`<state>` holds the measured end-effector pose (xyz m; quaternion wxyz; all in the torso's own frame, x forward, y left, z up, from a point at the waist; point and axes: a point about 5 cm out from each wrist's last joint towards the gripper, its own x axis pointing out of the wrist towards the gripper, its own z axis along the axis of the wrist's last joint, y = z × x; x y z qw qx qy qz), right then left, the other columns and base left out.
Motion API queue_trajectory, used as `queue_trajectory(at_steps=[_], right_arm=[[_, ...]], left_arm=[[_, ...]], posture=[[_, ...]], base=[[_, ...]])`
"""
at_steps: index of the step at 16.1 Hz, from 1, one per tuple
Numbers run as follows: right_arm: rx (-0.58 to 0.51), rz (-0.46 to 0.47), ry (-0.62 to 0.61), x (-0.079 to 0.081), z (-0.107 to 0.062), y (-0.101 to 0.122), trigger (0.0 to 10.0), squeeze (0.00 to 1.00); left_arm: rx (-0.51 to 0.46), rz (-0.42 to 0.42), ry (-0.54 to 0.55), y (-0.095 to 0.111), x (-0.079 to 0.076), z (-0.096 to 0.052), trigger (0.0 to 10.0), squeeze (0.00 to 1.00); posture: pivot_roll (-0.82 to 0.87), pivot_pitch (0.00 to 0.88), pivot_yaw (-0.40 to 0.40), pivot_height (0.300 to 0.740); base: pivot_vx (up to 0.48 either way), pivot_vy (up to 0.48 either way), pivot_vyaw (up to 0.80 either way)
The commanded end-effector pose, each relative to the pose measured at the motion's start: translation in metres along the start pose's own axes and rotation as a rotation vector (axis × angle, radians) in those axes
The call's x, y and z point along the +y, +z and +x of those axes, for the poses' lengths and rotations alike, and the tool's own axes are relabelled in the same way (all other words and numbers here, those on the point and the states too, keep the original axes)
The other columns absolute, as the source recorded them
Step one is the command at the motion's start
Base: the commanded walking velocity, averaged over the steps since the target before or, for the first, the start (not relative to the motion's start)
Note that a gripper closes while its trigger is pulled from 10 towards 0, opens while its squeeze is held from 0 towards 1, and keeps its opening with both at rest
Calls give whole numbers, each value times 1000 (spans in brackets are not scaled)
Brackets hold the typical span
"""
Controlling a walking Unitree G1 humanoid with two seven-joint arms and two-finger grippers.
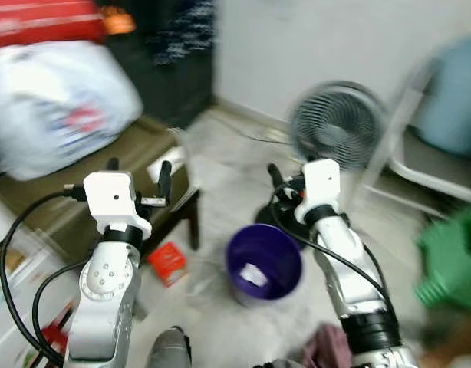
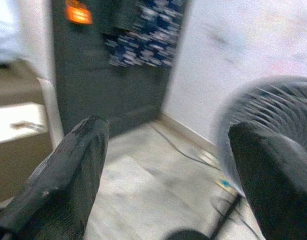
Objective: Clean up the room
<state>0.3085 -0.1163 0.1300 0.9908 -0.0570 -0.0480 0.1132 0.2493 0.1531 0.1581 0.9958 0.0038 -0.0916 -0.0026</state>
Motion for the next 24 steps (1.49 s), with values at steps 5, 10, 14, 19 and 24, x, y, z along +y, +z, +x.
queue_trajectory(at_steps=[5,10,14,19,24], right_arm=[[6,-1,3,-2,2,-1,10000,0],[14,-3,19,-3,-1,-3,10000,0],[8,-1,30,-2,-2,-2,10000,0],[-10,-19,72,-1,-10,-1,10000,0],[42,-31,19,-23,-40,-12,10000,0]], left_arm=[[0,38,89,-4,7,5,10000,0],[9,9,96,-7,5,3,10000,0],[13,2,116,-8,6,3,10000,0],[39,20,155,-10,16,-12,10000,0],[73,57,187,-12,35,-40,10000,0]], posture=[[77,30,-62,740],[71,36,-66,740],[72,33,-67,740],[71,31,-64,740],[74,26,-61,740]], base=[[0,0,800],[0,0,800],[0,0,800],[0,0,800],[0,0,436]])
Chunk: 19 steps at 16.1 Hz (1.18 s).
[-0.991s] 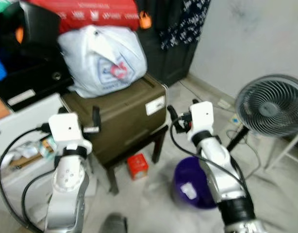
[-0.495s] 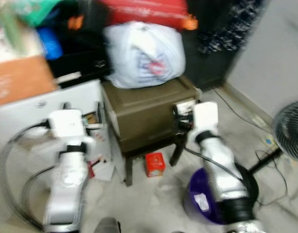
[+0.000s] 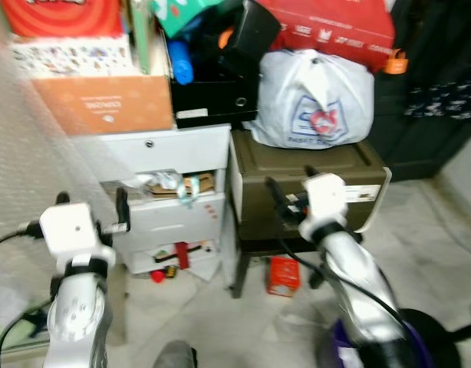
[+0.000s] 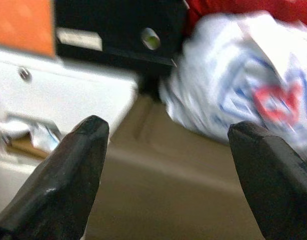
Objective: Clean up the room
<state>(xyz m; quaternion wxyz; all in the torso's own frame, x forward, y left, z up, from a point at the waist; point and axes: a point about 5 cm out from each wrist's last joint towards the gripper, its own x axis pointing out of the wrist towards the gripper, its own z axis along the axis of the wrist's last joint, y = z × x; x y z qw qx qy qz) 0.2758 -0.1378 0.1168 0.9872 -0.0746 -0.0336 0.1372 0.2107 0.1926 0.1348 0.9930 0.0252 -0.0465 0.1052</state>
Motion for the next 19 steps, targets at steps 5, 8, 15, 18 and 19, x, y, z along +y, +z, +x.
queue_trajectory(at_steps=[5,8,15,18,19], right_arm=[[19,-25,-105,-16,0,-4,10000,0],[-12,12,-134,-12,13,1,10000,0],[26,25,-97,-9,21,1,10000,0],[86,64,-113,-9,18,-7,10000,0],[110,64,-128,-6,20,-11,10000,0]], left_arm=[[-17,10,-62,0,-8,7,10000,0],[-22,26,-104,-2,-15,16,10000,0],[-36,64,-80,-2,-11,19,10000,0],[-4,52,-79,-5,-13,10,10000,0],[16,34,-80,-7,-14,7,10000,0]], posture=[[69,0,-4,740],[65,0,49,740],[71,0,10,740],[77,6,-7,740],[76,7,-11,740]], base=[[0,0,160],[0,0,800],[0,0,800],[0,0,533],[0,0,0]])
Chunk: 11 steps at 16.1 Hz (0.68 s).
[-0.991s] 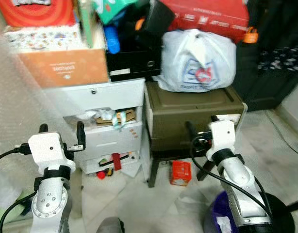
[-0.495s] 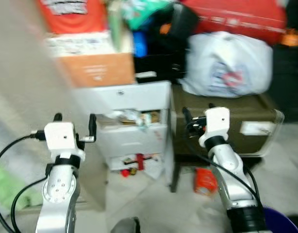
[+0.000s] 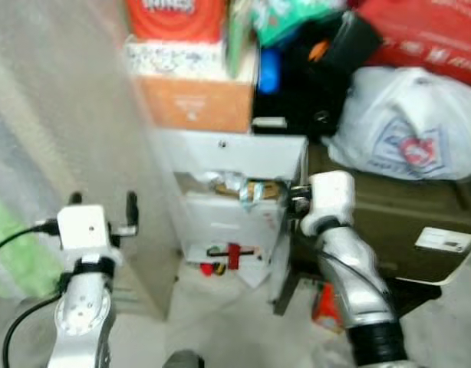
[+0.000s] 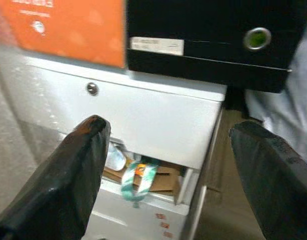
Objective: Clean up the room
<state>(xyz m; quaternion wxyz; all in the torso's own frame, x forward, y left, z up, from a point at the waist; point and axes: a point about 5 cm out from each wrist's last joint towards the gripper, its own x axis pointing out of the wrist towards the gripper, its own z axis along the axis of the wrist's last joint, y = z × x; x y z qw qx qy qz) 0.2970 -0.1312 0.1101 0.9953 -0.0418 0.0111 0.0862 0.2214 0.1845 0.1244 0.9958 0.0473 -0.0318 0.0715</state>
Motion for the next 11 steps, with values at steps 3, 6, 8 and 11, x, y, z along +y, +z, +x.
queue_trajectory(at_steps=[3,6,8,11], right_arm=[[28,-8,58,6,-4,-1,10000,0],[18,28,80,8,-3,1,10000,0],[8,32,86,7,1,5,10000,0],[-4,28,117,7,3,9,10000,0]], left_arm=[[-7,-30,11,5,-4,-2,10000,0],[-17,-47,20,9,-5,0,10000,0],[-18,-30,-4,9,-7,-1,10000,0],[-32,-31,-21,11,-12,4,10000,0]], posture=[[72,19,-26,740],[75,33,-39,740],[76,37,-44,740],[72,37,-63,740]], base=[[0,0,267],[0,0,800],[0,0,800],[0,0,800]])
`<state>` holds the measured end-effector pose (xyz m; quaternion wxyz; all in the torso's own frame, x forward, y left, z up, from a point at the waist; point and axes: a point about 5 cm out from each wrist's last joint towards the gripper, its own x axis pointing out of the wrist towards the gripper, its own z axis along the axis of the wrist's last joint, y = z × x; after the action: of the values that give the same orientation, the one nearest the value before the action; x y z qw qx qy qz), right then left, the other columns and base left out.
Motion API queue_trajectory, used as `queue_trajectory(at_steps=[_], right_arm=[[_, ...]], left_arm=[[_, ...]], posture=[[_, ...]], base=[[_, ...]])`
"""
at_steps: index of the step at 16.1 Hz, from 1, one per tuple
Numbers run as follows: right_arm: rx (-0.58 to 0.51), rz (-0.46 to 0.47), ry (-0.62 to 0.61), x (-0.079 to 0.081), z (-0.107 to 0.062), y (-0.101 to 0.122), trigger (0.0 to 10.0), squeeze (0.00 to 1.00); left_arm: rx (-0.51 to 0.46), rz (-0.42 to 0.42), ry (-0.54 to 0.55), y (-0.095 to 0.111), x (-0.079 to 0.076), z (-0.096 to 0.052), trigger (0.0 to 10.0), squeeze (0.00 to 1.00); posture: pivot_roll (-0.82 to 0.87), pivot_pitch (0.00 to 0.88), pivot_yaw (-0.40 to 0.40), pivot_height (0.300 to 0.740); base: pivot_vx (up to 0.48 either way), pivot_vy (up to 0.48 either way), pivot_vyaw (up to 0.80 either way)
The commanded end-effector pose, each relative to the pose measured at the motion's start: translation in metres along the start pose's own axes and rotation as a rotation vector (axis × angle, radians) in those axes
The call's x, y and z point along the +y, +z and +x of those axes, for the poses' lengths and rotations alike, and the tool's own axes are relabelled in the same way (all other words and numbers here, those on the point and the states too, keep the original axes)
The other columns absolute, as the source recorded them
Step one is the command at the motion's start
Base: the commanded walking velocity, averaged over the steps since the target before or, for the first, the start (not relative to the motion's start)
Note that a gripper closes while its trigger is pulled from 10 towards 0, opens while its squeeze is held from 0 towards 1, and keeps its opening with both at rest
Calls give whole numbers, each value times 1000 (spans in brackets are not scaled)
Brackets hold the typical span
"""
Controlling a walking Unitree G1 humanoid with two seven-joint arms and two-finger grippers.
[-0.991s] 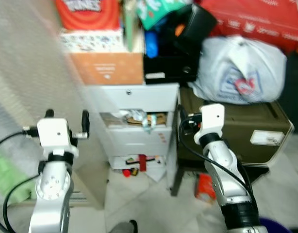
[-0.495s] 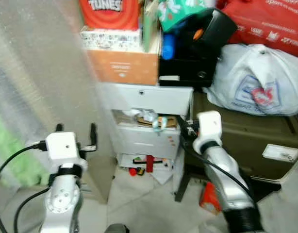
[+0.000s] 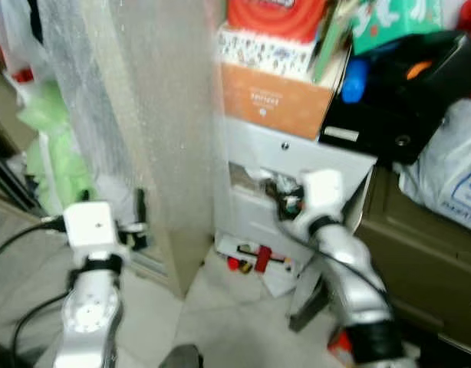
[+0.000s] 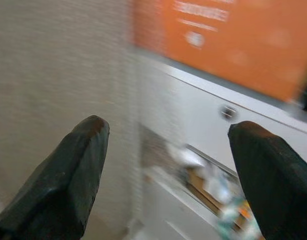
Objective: Clean up the room
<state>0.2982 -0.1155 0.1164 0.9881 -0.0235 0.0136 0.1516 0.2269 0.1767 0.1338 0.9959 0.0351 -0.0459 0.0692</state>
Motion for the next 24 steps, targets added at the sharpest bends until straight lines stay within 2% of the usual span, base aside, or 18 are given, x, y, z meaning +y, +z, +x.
queue_trajectory(at_steps=[1,5,8,10,11,12,14,17,22,24], right_arm=[[-12,-11,-9,-7,-1,4,10000,0],[-27,-25,-11,-10,-1,8,10000,0],[-15,-55,-25,-17,-21,3,10000,0],[17,-72,-67,-30,-41,-4,10000,0],[14,-54,-88,-34,-42,-4,10000,0],[9,-52,-110,-36,-42,-4,10000,0],[-17,-24,-155,-32,-33,-2,10000,0],[-38,3,-181,-28,-28,1,10000,0],[-38,-21,-120,-20,-19,4,10000,0],[-45,-25,-84,-17,-13,8,10000,0]], left_arm=[[-11,-9,-12,2,-4,1,10000,0],[-16,-17,-53,5,-15,1,10000,0],[1,-12,-34,3,-6,-8,10000,0],[51,-18,-49,-4,3,-22,10000,0],[53,-21,-68,-4,3,-22,10000,0],[51,-17,-82,-4,3,-20,10000,0],[41,-13,-145,-2,-4,-10,10000,0],[32,-10,-196,1,-10,-2,10000,0],[26,-20,-168,2,-10,-4,10000,0],[16,-23,-126,4,-7,-3,10000,0]], posture=[[72,37,-63,740],[70,32,-71,740],[71,38,-72,740],[66,51,-65,740],[66,51,-55,740],[66,49,-45,740],[55,36,17,740],[54,30,40,740],[70,37,-18,740],[82,46,-41,740]], base=[[0,0,800],[0,0,800],[0,0,800],[0,0,800],[0,0,800],[0,0,681],[0,0,306],[0,0,0],[0,0,635],[0,0,794]])
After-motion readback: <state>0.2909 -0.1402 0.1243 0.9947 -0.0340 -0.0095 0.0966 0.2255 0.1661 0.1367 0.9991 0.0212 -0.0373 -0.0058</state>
